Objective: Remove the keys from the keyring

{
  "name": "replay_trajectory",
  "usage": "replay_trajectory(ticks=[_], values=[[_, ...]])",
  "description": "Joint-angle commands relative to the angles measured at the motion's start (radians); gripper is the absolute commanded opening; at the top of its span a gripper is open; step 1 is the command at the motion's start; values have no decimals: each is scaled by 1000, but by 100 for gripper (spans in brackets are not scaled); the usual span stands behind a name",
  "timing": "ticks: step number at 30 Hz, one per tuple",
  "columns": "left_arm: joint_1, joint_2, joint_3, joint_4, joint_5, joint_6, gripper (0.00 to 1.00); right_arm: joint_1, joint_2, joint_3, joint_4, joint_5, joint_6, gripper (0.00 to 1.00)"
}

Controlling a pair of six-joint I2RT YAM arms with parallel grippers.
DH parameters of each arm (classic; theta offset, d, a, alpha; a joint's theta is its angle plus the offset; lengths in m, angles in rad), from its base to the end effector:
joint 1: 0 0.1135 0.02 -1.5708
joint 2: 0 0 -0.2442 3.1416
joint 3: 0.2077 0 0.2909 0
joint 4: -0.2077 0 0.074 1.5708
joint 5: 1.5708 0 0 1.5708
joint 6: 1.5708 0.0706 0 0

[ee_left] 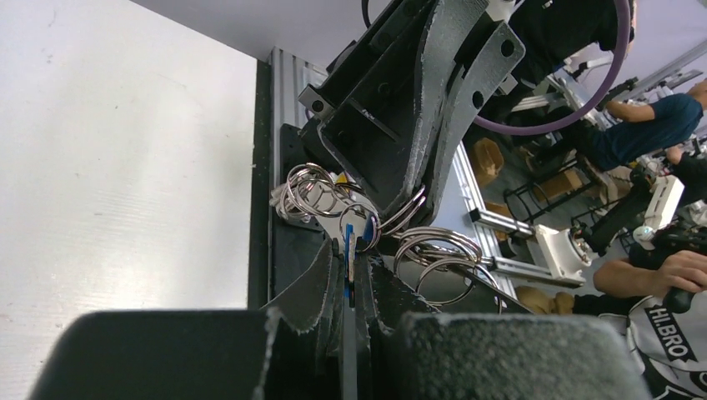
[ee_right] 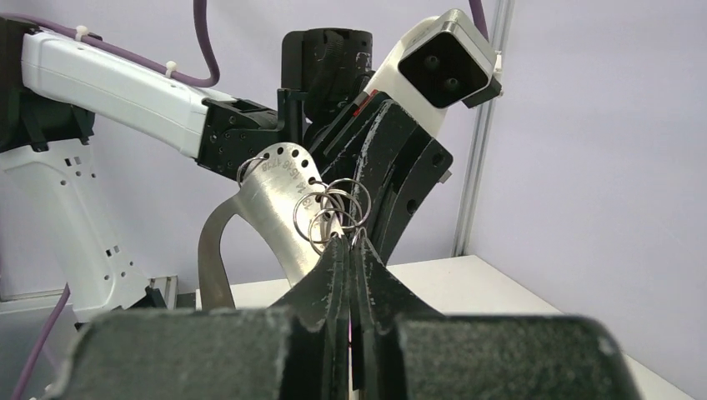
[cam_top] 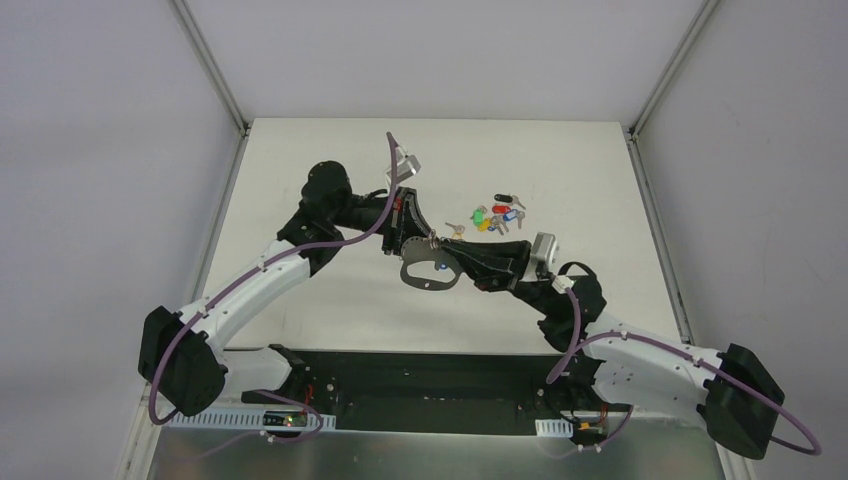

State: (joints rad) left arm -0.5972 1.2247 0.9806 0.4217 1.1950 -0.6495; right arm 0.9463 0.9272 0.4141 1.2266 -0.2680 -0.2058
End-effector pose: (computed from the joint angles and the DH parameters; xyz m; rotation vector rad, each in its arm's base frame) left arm 0.2328 -0.2377 0.3503 1.1060 1.4346 -1.7570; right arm 0.1359 0.2205 0.3144 -0.6947 0.5946 0.8047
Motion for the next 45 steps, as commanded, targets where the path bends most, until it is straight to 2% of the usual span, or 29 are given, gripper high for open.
replay_trajectory(ticks=[1, 8, 12, 13, 15, 19, 23, 29, 32, 38, 45], values=[[-13, -1, -15, 14, 19, -57, 0, 3, 0, 11, 155, 80, -28, 0], [-13, -24, -13, -20, 9, -11, 0, 3, 10, 7, 150, 81, -4, 0], [-12, -55, 27, -187, -28, 131, 0, 2, -16, 12, 57, 83, 10, 0], [-12, -62, 42, -248, -38, 198, 0, 3, -24, 12, 40, 87, 15, 1], [-12, -73, 77, -362, -59, 293, 0, 2, -34, 2, 30, 99, 19, 13], [-12, -101, 99, -473, -90, 400, 0, 2, -68, -10, -18, 113, 9, 22], [-12, -108, 117, -553, -101, 466, 0, 3, -110, -21, -81, 117, -8, 24], [-12, -122, 115, -587, -97, 508, 0, 3, -165, -15, -181, 101, -44, 24], [-12, -134, 117, -608, -91, 536, 0, 3, -189, 10, -288, 39, -79, 24], [-12, -141, 135, -661, -92, 583, 0, 3, -201, 149, -696, -138, -192, 24], [-12, -139, 142, -680, -93, 596, 0, 5, -179, 205, -811, -196, -235, 26]])
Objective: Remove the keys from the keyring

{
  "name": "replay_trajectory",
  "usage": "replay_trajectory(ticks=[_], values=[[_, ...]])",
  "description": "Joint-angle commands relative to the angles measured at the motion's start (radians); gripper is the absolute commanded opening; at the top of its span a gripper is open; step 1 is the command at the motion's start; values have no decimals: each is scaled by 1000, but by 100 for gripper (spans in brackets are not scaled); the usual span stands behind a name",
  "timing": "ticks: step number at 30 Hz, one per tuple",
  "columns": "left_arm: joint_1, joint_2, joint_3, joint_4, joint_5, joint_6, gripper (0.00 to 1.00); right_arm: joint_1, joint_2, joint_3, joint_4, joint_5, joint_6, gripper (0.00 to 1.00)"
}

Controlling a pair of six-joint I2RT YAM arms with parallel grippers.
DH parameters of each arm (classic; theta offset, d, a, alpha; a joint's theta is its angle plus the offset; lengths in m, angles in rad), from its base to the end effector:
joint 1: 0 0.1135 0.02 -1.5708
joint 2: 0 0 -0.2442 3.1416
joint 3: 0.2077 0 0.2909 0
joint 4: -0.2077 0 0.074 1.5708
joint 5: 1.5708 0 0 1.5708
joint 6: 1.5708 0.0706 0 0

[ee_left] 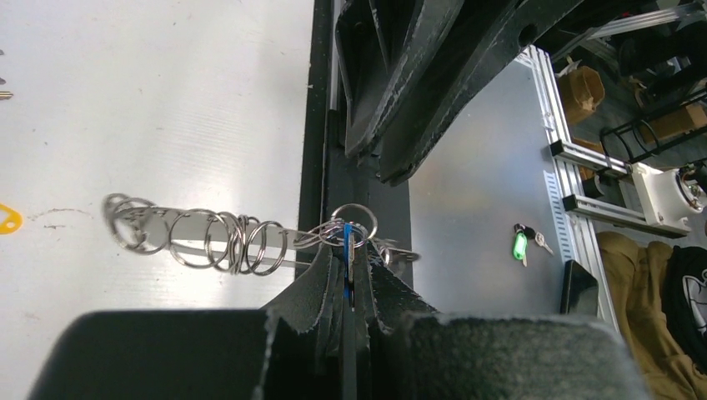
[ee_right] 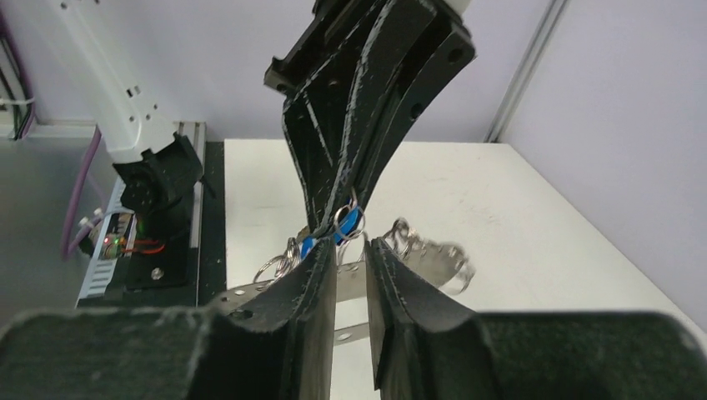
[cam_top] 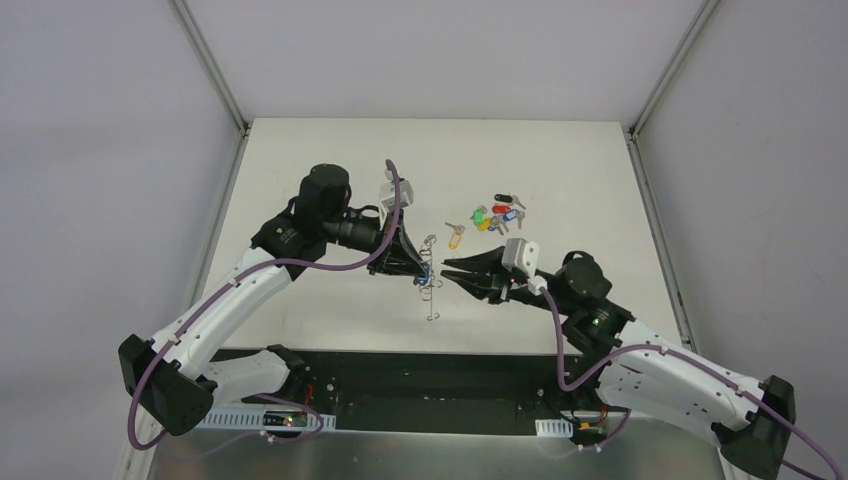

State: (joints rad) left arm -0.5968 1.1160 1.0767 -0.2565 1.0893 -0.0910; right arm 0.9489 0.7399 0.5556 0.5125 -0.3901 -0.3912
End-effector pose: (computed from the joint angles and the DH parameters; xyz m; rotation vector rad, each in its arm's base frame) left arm 0.2143 -0.2212 0.3505 1.2254 1.5320 -1.4678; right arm 0.1310 0.2289 0.3299 -1.0506 0.7684 0.7207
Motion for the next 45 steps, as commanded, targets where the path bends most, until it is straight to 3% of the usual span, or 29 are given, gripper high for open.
replay_trajectory(ticks=[1, 23, 27, 31, 37, 40, 45], values=[[-12, -29, 48, -5, 12, 40, 0, 2, 15, 70, -104, -79, -48, 26], [-14, -21, 50, -20, 22, 59, 0, 49, 167, 118, -10, -27, -40, 28], [-14, -22, 44, -20, 32, 61, 0, 54, 170, 111, 20, -1, -35, 20], [-13, -23, 38, -37, 14, 79, 0, 53, 155, 101, 27, 14, -28, 0], [-12, -27, 75, -129, -137, 129, 0, 54, 100, 65, -34, -9, -56, 0], [-12, -3, 100, -170, -148, 138, 0, 53, 75, 53, -40, -41, -73, 0], [-13, 30, 112, -199, -143, 130, 0, 55, 12, -12, 91, -77, -102, 0]])
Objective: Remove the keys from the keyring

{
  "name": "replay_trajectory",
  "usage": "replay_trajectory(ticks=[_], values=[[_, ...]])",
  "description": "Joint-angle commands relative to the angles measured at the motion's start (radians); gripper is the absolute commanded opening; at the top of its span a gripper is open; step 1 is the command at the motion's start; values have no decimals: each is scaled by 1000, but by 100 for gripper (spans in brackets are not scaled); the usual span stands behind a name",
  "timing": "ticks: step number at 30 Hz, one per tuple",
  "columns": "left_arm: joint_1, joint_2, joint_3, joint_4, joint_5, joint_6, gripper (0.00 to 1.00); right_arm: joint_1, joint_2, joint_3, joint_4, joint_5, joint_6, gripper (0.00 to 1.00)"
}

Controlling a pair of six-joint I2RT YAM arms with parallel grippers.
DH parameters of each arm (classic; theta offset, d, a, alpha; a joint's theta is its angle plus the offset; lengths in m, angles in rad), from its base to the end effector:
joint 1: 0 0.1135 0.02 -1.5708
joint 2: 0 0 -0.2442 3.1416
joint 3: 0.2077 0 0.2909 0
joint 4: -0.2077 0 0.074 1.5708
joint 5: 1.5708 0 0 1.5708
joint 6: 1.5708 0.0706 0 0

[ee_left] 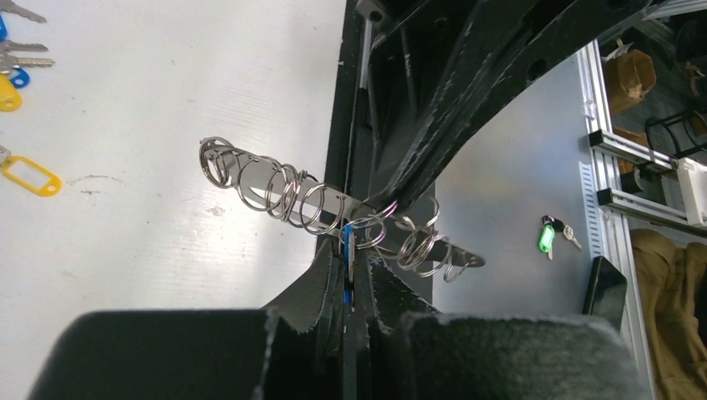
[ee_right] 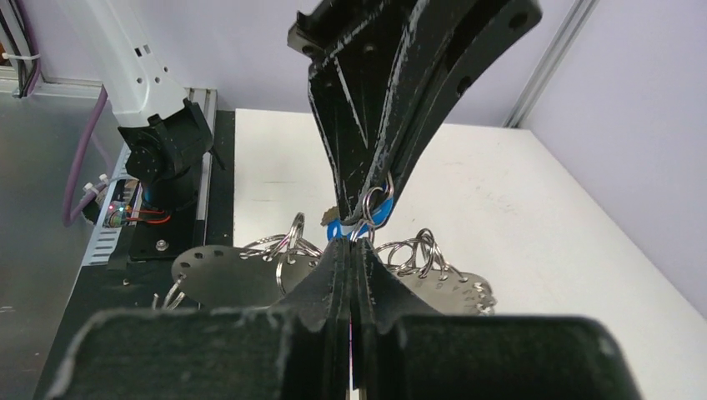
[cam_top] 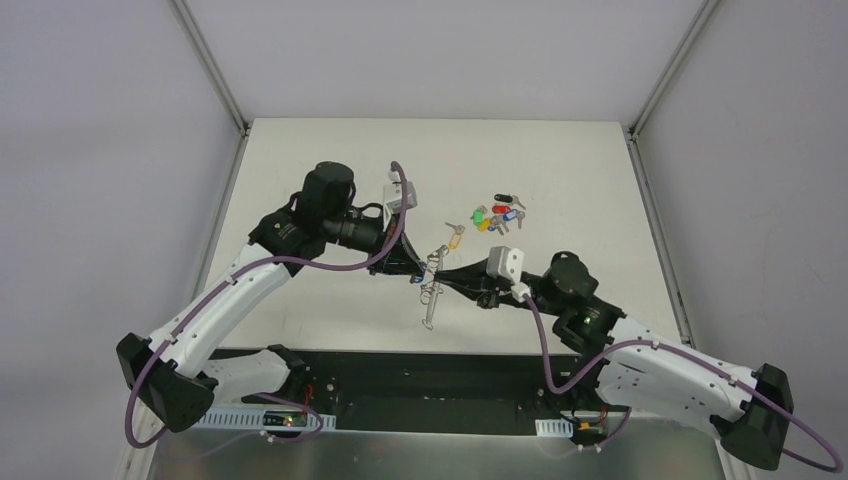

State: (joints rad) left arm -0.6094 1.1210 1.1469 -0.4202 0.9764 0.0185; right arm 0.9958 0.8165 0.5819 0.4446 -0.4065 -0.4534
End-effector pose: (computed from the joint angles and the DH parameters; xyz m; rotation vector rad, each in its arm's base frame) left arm 0.2139 -0.2206 0.3571 1.2259 1.5979 -1.3332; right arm 0.1285 0.2496 0.3126 -1.1717 0.7962 0.7270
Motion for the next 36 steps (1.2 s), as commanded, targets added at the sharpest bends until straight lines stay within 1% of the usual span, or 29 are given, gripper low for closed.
replay_trajectory(ticks=[1, 5, 8, 9, 10, 11, 12, 14, 17, 25, 30, 36], values=[[-1, 27, 42, -37, -30, 18, 0, 8, -72, -45, 169, -84, -53, 0], [0, 46, 46, -41, -25, -4, 0, 17, -66, -29, 142, -139, -72, 0], [-1, 44, 46, -43, -32, 6, 0, 17, -62, -27, 123, -115, -65, 0], [-1, 37, 43, -43, -37, 19, 0, 17, -62, -25, 106, -98, -60, 9], [-1, 27, 40, -43, -45, 30, 0, 17, -63, -21, 80, -61, -54, 25], [-1, 19, 37, -43, -56, 38, 0, 18, -66, -20, 63, -41, -50, 35], [-1, 11, 33, -44, -62, 45, 0, 18, -68, -17, 51, 1, -48, 40], [-1, -1, 28, -46, -56, 57, 0, 17, -68, -5, 29, 62, -38, 40], [-1, -5, 22, -46, -51, 65, 0, 17, -49, 28, 1, 100, -25, 39], [-5, -7, 21, -46, -57, 62, 0, 19, 42, 93, 1, 128, 9, 36], [-10, -11, 21, -46, -62, 57, 0, 25, 88, 111, 11, 91, 39, 35], [-12, -23, 20, -46, -54, 58, 0, 34, 119, 111, 16, 115, 35, 35]])
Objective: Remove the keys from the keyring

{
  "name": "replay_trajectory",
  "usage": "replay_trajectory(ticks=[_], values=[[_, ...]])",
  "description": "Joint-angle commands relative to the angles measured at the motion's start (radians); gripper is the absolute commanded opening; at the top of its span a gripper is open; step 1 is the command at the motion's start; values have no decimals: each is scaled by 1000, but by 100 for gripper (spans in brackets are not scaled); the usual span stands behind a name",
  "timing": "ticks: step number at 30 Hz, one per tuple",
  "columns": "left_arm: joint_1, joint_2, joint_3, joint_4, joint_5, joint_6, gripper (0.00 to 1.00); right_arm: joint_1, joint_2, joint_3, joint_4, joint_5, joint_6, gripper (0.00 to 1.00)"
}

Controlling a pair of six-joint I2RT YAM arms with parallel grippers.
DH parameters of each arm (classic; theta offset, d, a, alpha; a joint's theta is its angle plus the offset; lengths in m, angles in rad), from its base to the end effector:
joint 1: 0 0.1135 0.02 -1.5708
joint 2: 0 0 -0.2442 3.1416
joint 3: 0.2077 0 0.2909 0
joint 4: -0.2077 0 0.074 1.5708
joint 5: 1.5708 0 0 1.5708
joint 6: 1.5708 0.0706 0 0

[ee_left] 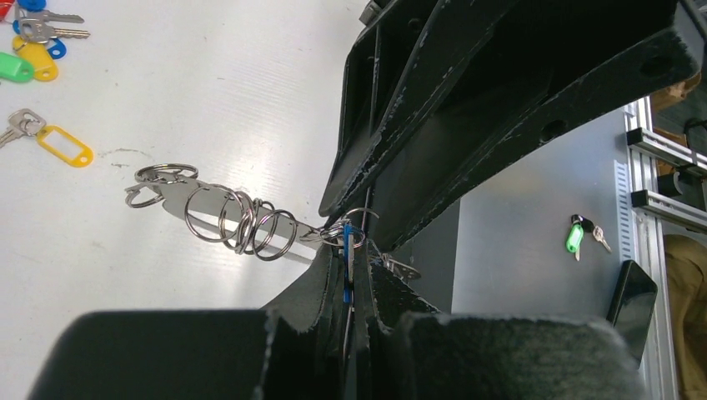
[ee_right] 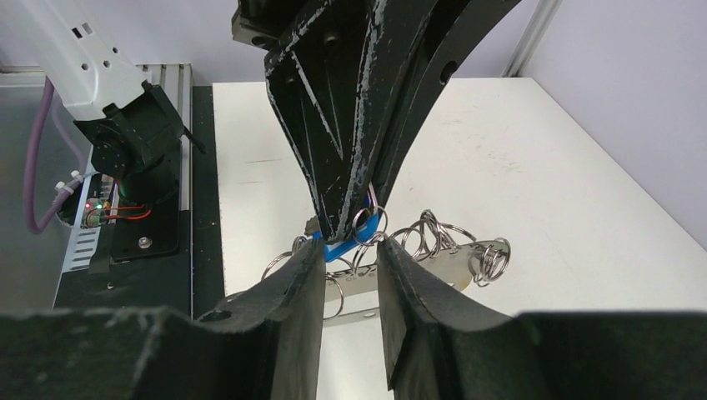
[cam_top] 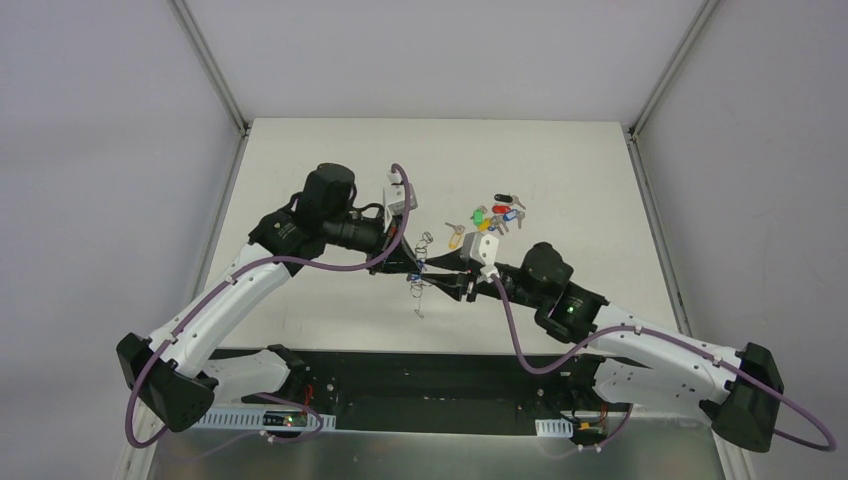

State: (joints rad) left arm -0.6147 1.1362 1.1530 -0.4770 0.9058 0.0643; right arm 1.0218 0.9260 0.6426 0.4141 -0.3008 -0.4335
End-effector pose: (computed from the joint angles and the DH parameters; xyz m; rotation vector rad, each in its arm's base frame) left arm 0.2180 -0.2219 0.3475 1.2195 1.6631 -1.2574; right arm 0.1405 0.2698 0.3051 -1.1611 0.9238 0.6953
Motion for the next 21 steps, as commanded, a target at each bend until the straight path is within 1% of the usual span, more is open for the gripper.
replay_trajectory(ticks=[1, 4, 7, 9, 12, 15, 19, 21], values=[[-7, -40, 14, 11, 20, 12, 0, 8, 14, 51, 51, 11, 15, 34], [-9, -44, 14, 11, 35, 13, 0, 10, 35, 58, 63, 22, 12, 34], [-11, -50, 14, 11, 38, 11, 0, 12, 46, 60, 65, 24, 1, 31], [-12, -60, 13, 11, 42, 11, 0, 12, 51, 60, 65, 25, -7, 24], [-14, -68, 11, 11, 46, 9, 0, 15, 53, 59, 67, 36, -22, 7], [-14, -67, 8, 10, 43, 2, 0, 15, 50, 58, 60, 55, -35, 0], [-14, -60, 16, 2, 34, -13, 0, 23, 41, 49, 56, 67, -43, 0], [-14, -54, 22, -7, 2, -21, 0, 30, 25, 33, 73, 77, -46, 0]])
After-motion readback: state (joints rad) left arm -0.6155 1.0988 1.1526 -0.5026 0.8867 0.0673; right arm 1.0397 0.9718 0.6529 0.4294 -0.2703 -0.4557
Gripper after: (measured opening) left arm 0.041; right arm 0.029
